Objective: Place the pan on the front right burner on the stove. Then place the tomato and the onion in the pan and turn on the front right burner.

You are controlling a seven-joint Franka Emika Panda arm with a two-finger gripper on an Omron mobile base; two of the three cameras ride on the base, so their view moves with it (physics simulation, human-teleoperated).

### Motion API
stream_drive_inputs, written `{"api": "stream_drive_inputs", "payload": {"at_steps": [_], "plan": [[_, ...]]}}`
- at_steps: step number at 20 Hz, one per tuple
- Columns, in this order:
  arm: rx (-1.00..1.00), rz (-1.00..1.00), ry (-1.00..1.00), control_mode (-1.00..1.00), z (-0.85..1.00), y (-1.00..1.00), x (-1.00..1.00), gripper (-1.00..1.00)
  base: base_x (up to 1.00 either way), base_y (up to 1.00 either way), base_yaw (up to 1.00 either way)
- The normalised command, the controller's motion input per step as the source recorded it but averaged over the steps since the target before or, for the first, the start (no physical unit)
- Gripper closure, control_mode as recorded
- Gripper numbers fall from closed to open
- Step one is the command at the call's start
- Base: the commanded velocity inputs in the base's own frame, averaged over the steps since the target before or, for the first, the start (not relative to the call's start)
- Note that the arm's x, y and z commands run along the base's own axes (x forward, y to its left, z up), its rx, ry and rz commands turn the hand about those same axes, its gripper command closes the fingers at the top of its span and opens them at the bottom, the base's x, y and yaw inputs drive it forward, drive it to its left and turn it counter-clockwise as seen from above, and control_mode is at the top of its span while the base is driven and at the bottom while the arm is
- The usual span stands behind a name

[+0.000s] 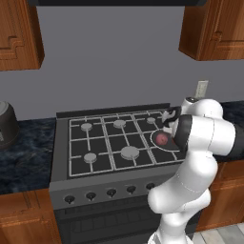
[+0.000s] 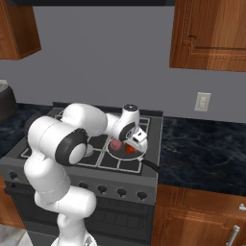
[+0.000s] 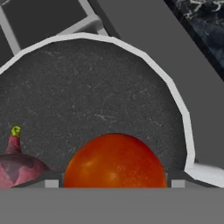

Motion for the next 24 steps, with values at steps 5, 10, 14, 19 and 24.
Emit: {"api": "stream_drive_inputs", "payload": {"at_steps": [5, 10, 14, 19, 24], "plan": [[0.00, 0.00, 0.00, -1.00, -0.06, 0.09, 0.01, -1.00, 0.00, 0.00, 0.00], [-0.04, 0.00, 0.00, -1.00, 0.00, 0.00, 0.00, -1.00, 0.00, 0.00, 0.00], [-0.07, 0.00, -0.01, -1.00, 0.08, 0.00, 0.00, -1.00, 0.00, 0.00, 0.00], [-0.05, 0.00, -0.03, -1.00, 0.38, 0.00, 0.00, -1.00, 0.00, 0.00, 0.00], [-0.03, 0.00, -0.06, -1.00, 0.59, 0.00, -0.04, -1.00, 0.00, 0.00, 0.00]]}}
